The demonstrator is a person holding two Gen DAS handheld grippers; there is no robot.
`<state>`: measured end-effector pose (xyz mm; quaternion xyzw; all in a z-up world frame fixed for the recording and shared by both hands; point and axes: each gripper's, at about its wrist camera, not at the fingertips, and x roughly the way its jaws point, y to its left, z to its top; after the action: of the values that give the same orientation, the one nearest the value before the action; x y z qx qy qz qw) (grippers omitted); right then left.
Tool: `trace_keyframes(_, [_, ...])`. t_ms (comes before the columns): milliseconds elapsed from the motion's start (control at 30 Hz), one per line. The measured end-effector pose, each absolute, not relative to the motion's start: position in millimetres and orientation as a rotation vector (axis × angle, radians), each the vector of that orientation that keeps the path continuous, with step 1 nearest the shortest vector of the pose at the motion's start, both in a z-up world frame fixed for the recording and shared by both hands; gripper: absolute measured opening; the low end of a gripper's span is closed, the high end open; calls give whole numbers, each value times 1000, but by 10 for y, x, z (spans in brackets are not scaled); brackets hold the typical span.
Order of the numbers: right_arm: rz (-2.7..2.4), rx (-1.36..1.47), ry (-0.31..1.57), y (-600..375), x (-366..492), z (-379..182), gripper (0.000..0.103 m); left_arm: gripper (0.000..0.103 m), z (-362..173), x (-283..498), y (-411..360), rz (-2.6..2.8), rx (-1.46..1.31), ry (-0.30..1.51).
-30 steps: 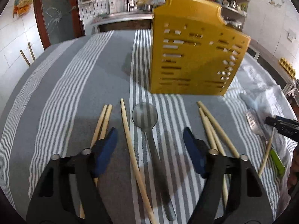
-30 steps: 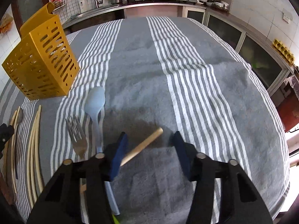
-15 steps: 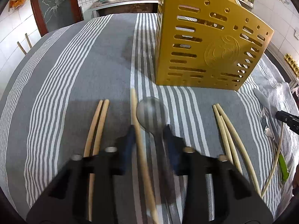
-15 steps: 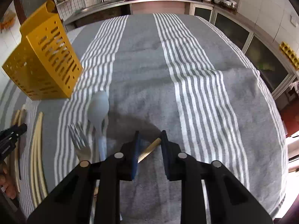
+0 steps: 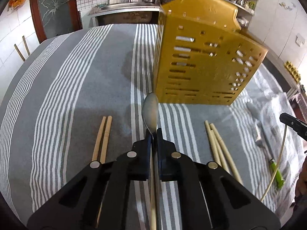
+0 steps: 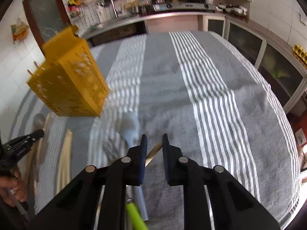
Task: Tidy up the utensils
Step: 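Grasp the long metal spoon with the left tool while the right tool grasps a wooden chopstick, then lift the spoon with the left tool while the right tool lifts the chopstick toward the yellow holder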
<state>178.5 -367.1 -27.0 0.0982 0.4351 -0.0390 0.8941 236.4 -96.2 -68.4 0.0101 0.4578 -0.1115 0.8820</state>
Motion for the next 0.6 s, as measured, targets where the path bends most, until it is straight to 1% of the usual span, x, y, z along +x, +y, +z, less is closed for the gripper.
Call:
trace_keyframes(333, [39, 213, 747, -3415, 1591, 212, 11, 4, -379, 2197, -862, -255, -19, 882])
trace_keyframes(600, [113, 209, 670, -3220, 1334, 570, 9, 4, -80, 1994, -839, -280, -13, 807])
